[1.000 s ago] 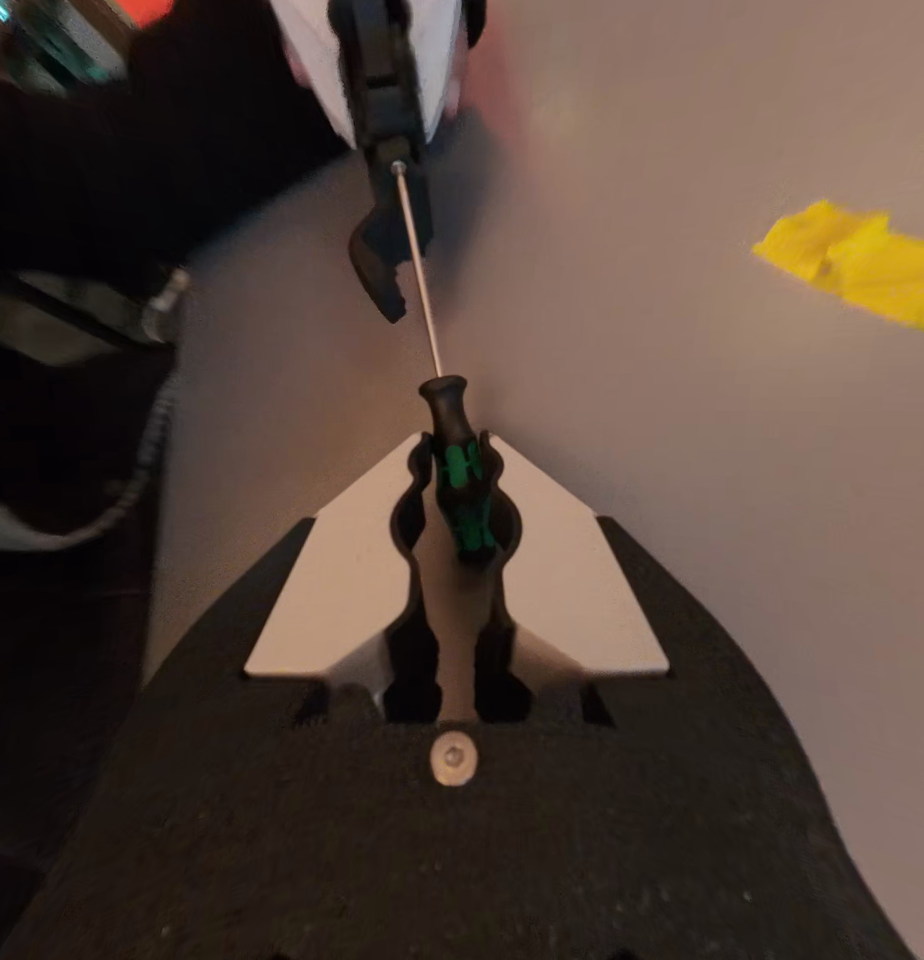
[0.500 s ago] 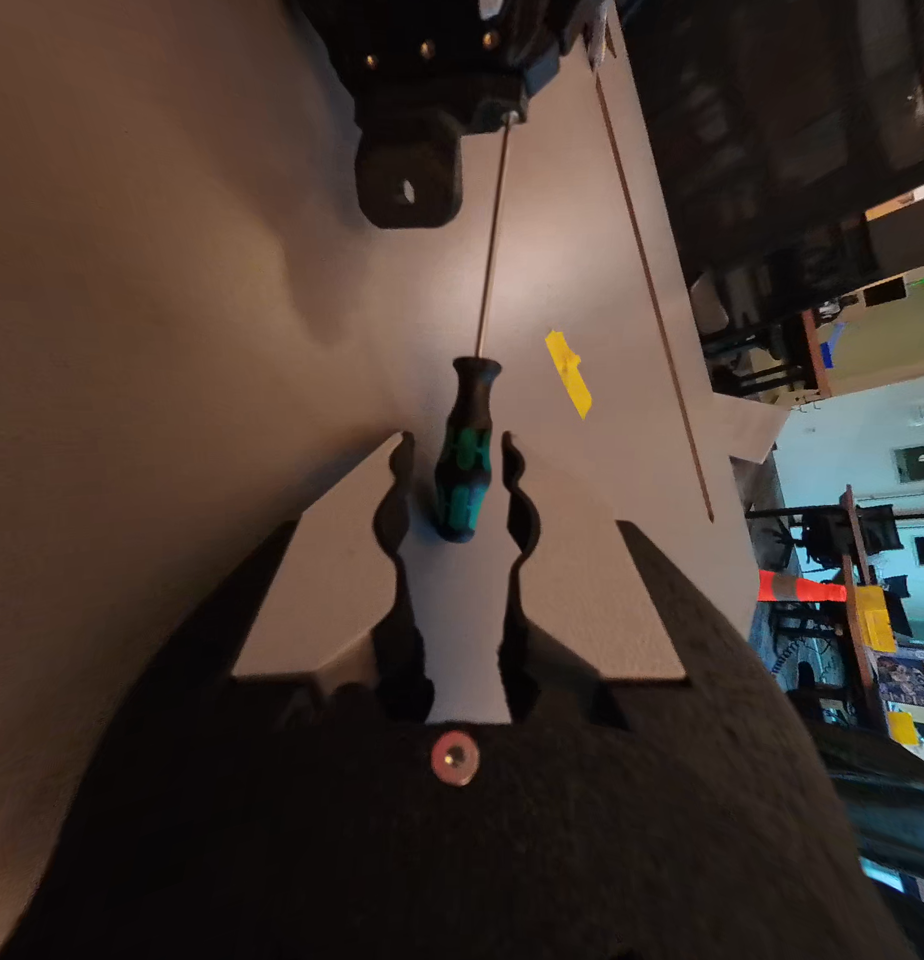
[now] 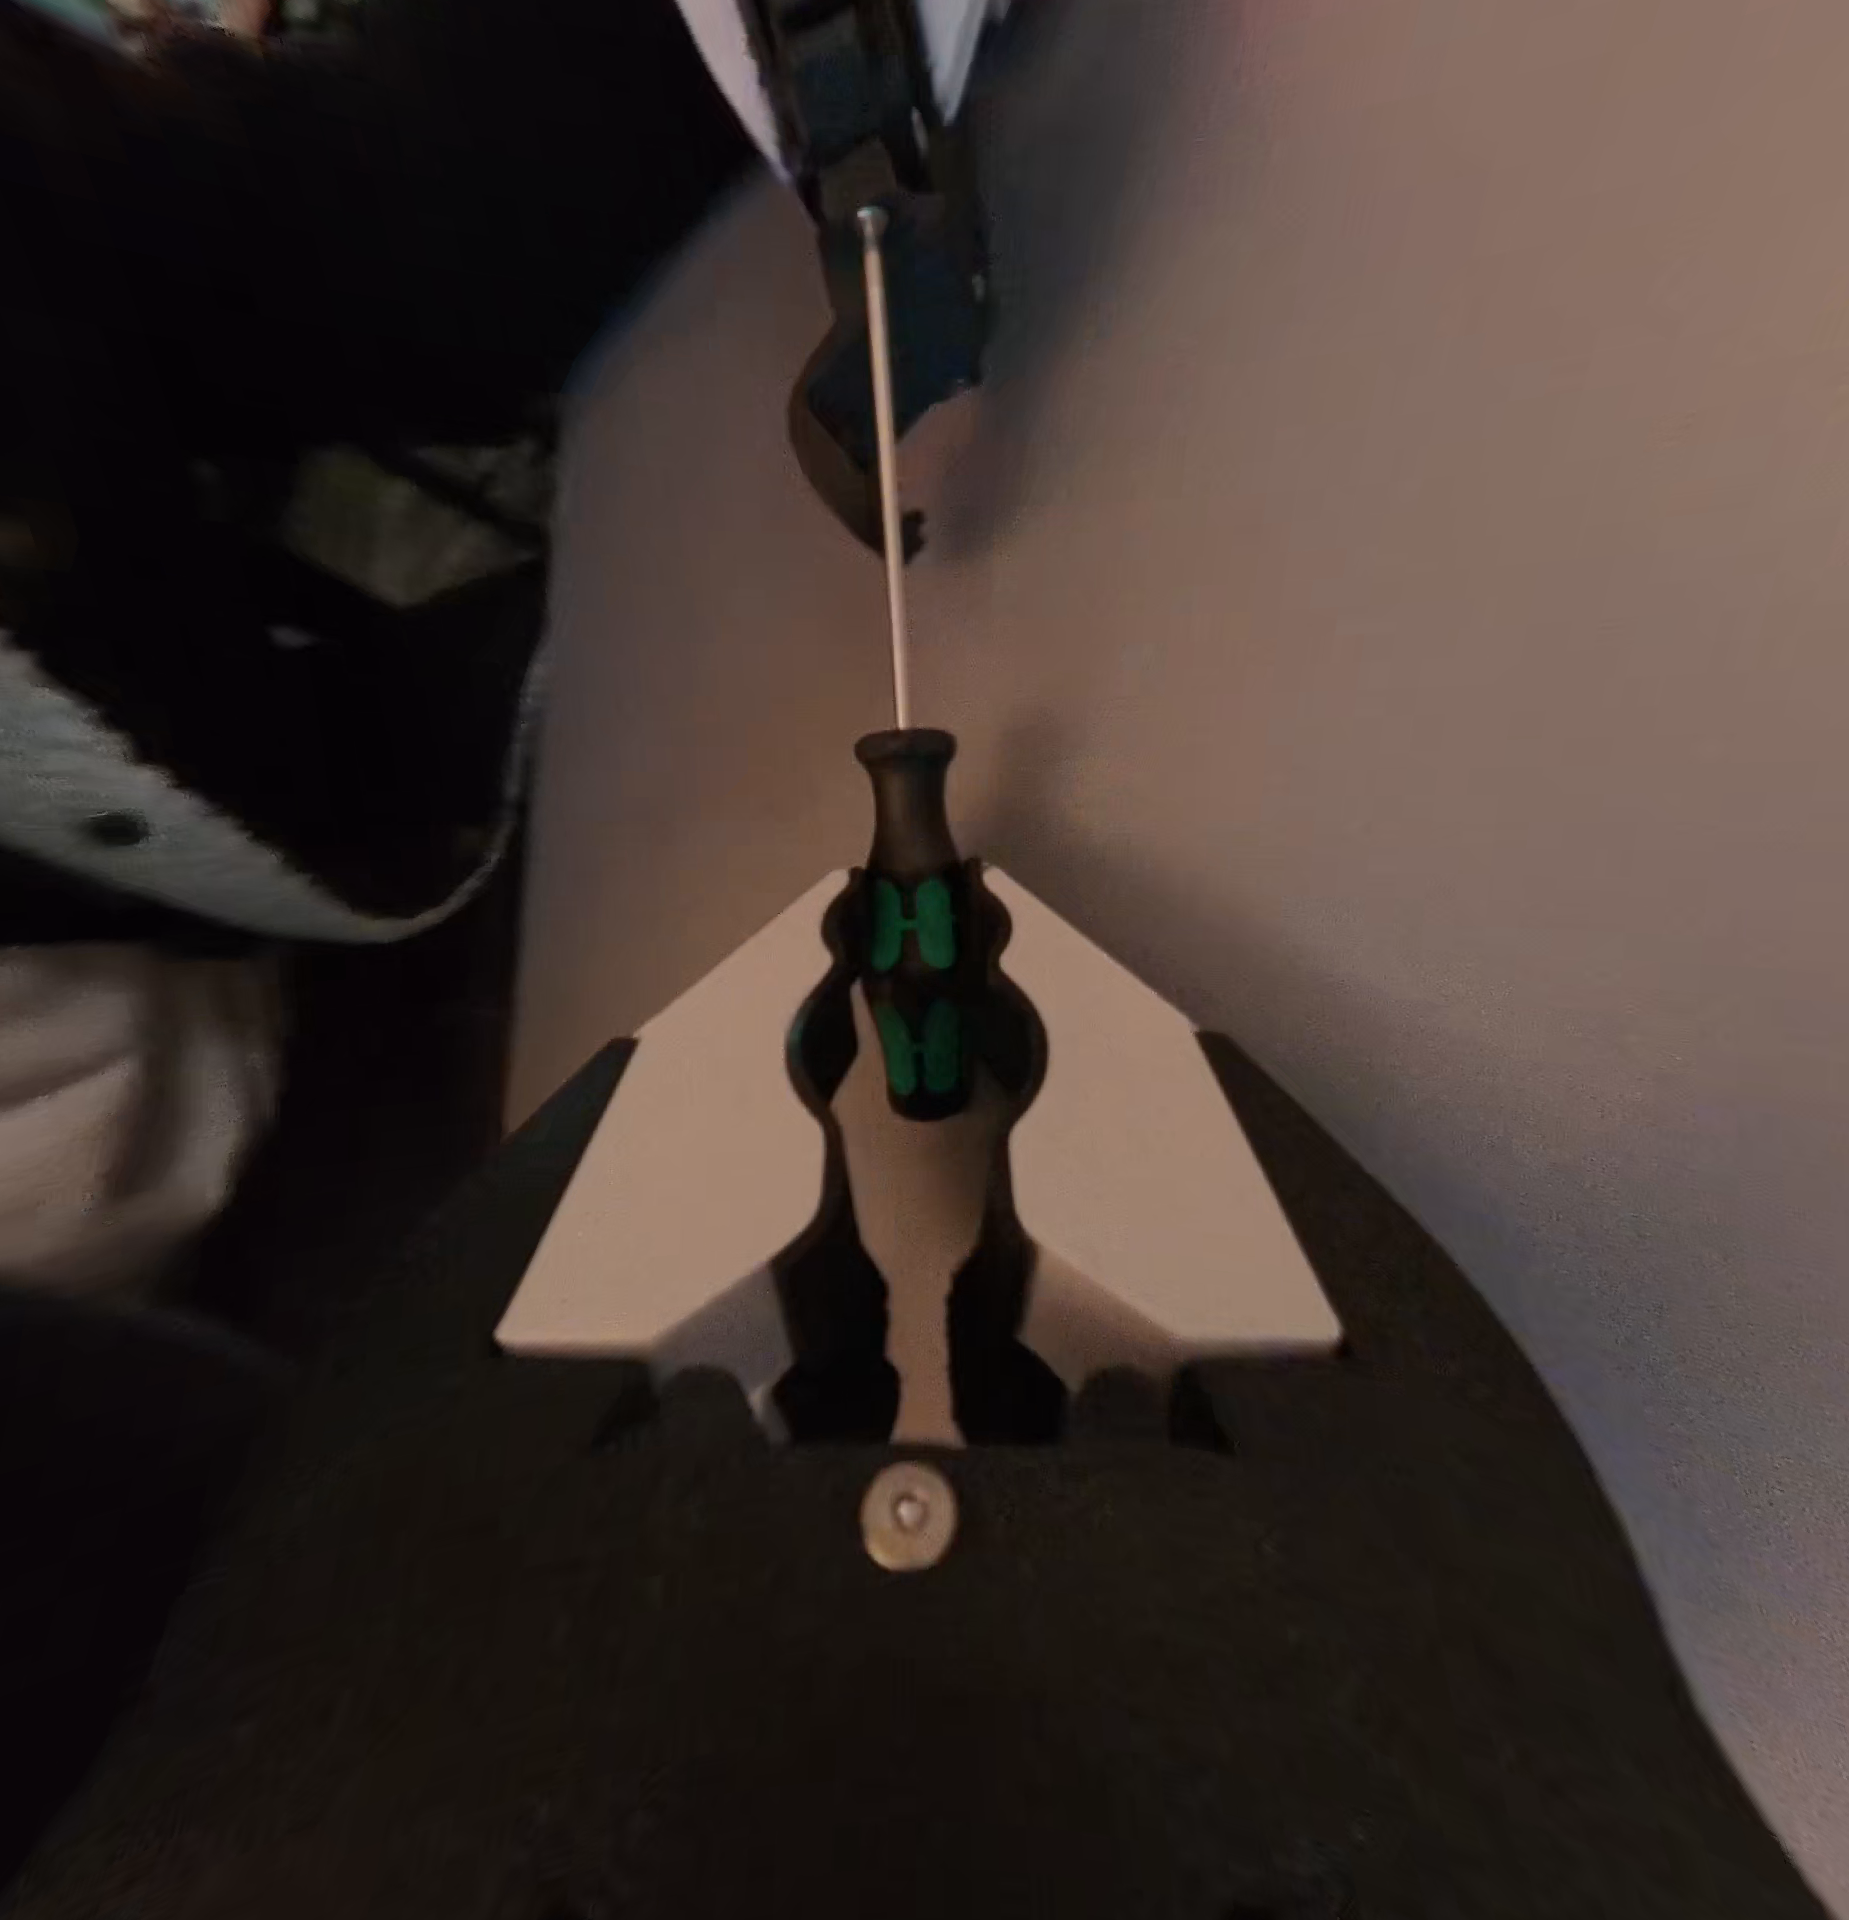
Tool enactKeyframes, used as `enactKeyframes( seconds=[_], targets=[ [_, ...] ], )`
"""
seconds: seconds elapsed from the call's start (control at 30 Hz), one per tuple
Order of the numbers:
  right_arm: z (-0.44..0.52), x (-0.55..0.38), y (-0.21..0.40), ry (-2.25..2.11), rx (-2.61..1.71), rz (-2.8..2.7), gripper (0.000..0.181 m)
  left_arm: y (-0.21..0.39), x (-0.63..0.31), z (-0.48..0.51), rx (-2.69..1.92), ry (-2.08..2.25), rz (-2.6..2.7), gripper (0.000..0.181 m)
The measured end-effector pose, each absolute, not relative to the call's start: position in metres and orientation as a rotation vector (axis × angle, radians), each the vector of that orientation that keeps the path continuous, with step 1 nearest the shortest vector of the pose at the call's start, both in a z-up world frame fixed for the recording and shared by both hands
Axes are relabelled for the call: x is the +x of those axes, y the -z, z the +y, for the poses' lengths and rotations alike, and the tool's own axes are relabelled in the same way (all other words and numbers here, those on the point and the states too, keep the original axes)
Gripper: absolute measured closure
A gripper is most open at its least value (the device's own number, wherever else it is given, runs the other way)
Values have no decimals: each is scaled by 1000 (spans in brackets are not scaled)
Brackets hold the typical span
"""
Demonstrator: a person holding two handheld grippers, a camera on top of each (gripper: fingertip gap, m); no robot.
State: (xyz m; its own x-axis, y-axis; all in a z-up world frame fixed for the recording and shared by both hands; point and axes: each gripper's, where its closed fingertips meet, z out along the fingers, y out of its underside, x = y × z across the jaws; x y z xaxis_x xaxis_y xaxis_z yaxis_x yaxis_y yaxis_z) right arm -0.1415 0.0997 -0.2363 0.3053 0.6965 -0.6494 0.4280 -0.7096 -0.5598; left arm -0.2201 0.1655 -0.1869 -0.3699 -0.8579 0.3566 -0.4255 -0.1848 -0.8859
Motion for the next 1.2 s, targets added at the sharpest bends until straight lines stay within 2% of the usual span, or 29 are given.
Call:
enactKeyframes(
  seconds=[0.1, 0.2, 0.23, 0.3, 0.5, 0.57, 0.67, 0.73, 0.77, 0.87, 1.03, 1.2],
  targets=[
    [98, -140, 232, -1487, -2324, -1028, 165, 187, -220, 165, -1469, 1584, 1700, 160],
    [105, -140, 238, -1267, -2270, -1084, 164, 189, -221, 165, -1482, 1565, 1713, 160],
    [111, -140, 239, -1171, -2248, -1056, 158, 189, -221, 166, -1487, 1567, 1706, 160],
    [117, -139, 233, -1008, -2178, -1017, 130, 189, -221, 167, -1492, 1568, 1707, 160],
    [116, -124, 233, -217, -2065, -948, 119, 187, -217, 165, -1505, 1581, 1695, 160],
    [113, -123, 235, 56, -1993, -985, 124, 187, -217, 165, -1506, 1588, 1691, 160],
    [117, -123, 233, 373, -1847, -1077, 147, 187, -216, 163, -1510, 1600, 1696, 160],
    [119, -127, 234, 419, -1808, -1119, 163, 187, -216, 161, -1507, 1602, 1703, 160],
    [121, -125, 233, 429, -1795, -1136, 164, 187, -216, 161, -1511, 1602, 1704, 160],
    [124, -124, 235, 260, -1835, -1128, 165, 188, -217, 159, -1507, 1610, 1714, 160],
    [116, -138, 235, -636, -2095, -978, 165, 181, -216, 164, -1488, 1639, 1655, 160],
    [98, -150, 233, -1214, -2211, -975, 165, 177, -220, 156, -1433, 1679, 1685, 160]
  ],
)
